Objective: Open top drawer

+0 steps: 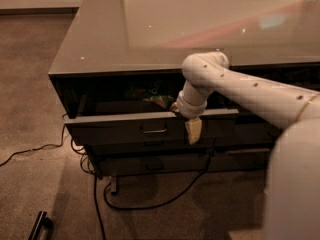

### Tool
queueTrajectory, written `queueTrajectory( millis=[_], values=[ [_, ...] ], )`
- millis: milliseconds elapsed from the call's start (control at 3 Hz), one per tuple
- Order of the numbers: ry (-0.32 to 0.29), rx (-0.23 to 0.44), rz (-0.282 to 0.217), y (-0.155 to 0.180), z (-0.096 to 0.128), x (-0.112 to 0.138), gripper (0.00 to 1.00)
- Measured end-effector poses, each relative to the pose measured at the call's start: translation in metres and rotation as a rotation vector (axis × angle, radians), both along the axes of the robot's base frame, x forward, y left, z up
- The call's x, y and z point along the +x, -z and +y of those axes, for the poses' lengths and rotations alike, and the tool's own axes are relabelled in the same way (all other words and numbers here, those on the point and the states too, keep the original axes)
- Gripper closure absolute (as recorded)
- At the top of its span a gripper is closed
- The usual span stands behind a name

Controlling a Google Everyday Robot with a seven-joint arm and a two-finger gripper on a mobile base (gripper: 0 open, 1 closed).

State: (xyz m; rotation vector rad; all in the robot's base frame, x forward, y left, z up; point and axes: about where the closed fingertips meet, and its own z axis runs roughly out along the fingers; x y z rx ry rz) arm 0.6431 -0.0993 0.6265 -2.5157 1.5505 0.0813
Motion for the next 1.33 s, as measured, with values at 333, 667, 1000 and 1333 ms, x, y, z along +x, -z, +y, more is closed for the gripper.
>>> queueTrajectory(
  millis=[333,667,1000,1333],
  values=[
    [0.082,0.012,-0.096,-0.026,-0.019,-0.04,0.18],
    [0.165,-0.029,-0.147,-0.04,-0.04,-0.108,0.46],
    [0.145,-0.044,-0.112,-0.024,-0.041,-0.117,0.31],
    [0.148,-0.04,-0.118,-0.026,-0.04,-0.114,0.07]
  ],
)
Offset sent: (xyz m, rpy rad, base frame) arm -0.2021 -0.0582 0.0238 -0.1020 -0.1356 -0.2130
